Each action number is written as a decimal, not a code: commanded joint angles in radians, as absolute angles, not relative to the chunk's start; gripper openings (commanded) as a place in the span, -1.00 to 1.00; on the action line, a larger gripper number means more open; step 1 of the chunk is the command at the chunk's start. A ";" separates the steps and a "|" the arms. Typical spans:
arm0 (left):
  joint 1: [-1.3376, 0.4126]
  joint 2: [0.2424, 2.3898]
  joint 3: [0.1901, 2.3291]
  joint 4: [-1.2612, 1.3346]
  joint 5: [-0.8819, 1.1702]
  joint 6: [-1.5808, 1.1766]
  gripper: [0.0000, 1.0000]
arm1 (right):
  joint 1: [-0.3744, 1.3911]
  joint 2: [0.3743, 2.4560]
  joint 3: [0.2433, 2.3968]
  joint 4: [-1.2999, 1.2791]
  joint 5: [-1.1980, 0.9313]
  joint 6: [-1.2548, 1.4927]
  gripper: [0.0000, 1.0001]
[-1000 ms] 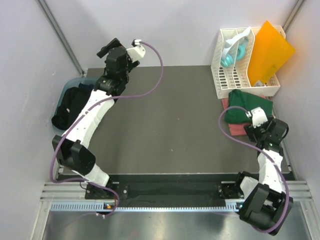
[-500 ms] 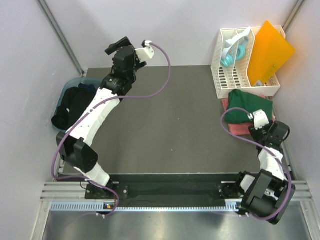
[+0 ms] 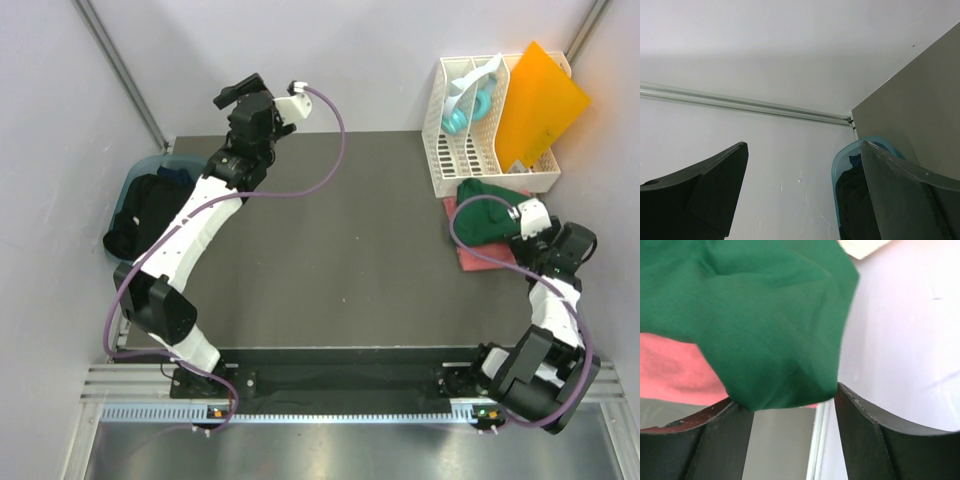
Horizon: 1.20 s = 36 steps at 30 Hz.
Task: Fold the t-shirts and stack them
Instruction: Put the neatly folded tshirt into the corner of the board with the right arm
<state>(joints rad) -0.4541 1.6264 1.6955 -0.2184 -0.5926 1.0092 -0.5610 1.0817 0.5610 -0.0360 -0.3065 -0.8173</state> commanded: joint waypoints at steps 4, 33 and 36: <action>-0.463 1.634 1.746 -0.156 -0.606 1.025 0.98 | -0.572 1.167 0.630 -0.112 -0.445 -0.821 0.27; -0.485 1.637 1.735 -0.110 -0.595 1.026 0.98 | -0.560 1.152 0.733 -0.008 -0.330 -1.106 -0.53; -0.483 1.632 1.733 -0.109 -0.592 1.028 0.98 | -0.551 1.154 0.707 -0.008 -0.325 -1.225 -0.52</action>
